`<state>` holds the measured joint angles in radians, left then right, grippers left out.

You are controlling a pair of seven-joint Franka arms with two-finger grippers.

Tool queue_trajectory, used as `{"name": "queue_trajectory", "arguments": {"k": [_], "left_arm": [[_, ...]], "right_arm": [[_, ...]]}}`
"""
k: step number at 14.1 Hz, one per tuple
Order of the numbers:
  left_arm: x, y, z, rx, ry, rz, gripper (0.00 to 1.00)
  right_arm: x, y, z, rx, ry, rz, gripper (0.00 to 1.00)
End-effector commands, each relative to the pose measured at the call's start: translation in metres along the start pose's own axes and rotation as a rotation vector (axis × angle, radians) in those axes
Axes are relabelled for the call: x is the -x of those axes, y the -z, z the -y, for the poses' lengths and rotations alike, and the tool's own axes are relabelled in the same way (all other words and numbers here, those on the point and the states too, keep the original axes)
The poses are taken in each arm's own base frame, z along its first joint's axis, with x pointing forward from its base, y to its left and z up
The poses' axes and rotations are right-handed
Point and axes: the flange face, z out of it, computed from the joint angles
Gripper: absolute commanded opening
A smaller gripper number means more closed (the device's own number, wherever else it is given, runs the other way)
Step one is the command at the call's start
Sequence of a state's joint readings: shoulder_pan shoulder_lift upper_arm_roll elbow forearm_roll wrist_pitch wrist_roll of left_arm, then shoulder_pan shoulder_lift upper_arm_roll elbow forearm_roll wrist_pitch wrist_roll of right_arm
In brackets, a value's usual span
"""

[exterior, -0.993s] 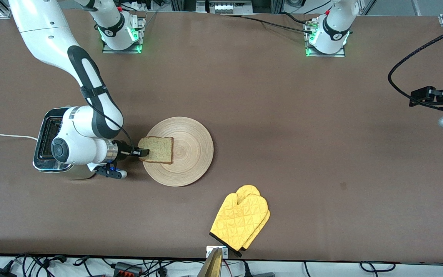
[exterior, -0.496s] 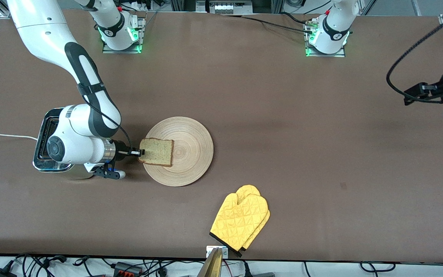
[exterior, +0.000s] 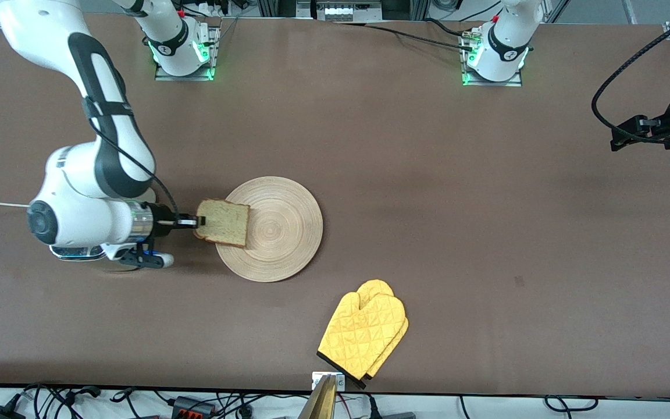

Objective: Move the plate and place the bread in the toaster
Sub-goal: 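Carry the bread slice with the right gripper above the toaster slot, then lower the bread slice into the toaster slot with the right gripper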

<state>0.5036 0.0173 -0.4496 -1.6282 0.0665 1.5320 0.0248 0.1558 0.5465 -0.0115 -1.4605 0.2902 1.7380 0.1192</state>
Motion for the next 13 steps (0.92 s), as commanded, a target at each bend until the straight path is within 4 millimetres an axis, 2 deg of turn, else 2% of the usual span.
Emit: {"name": "queue_trajectory", "arguments": {"k": [1, 3, 4, 5, 7, 10, 13], "left_arm": [[0.008, -0.002, 0.008, 0.038, 0.002, 0.005, 1.00], [0.012, 0.005, -0.002, 0.033, -0.015, 0.009, 1.00], [0.012, 0.006, 0.002, 0.034, -0.007, 0.010, 1.00], [0.013, 0.007, -0.006, 0.033, -0.016, 0.016, 1.00], [0.015, 0.008, -0.010, 0.034, -0.019, 0.021, 1.00], [0.015, 0.003, 0.002, 0.041, -0.002, 0.033, 1.00], [0.014, 0.001, 0.002, 0.041, -0.002, 0.036, 1.00]], "right_arm": [[0.021, 0.067, -0.003, 0.126, 0.044, -0.013, 0.00], [0.040, 0.103, -0.014, 0.247, 0.039, -0.011, 0.00], [0.049, 0.122, -0.018, 0.310, 0.037, -0.020, 0.00], [0.056, 0.135, -0.026, 0.371, 0.021, -0.018, 0.00], [0.064, 0.153, -0.050, 0.455, -0.038, 0.012, 0.00], [0.068, 0.167, -0.074, 0.582, -0.051, 0.030, 0.00], [0.063, 0.166, -0.082, 0.648, -0.064, 0.025, 0.00]]}}
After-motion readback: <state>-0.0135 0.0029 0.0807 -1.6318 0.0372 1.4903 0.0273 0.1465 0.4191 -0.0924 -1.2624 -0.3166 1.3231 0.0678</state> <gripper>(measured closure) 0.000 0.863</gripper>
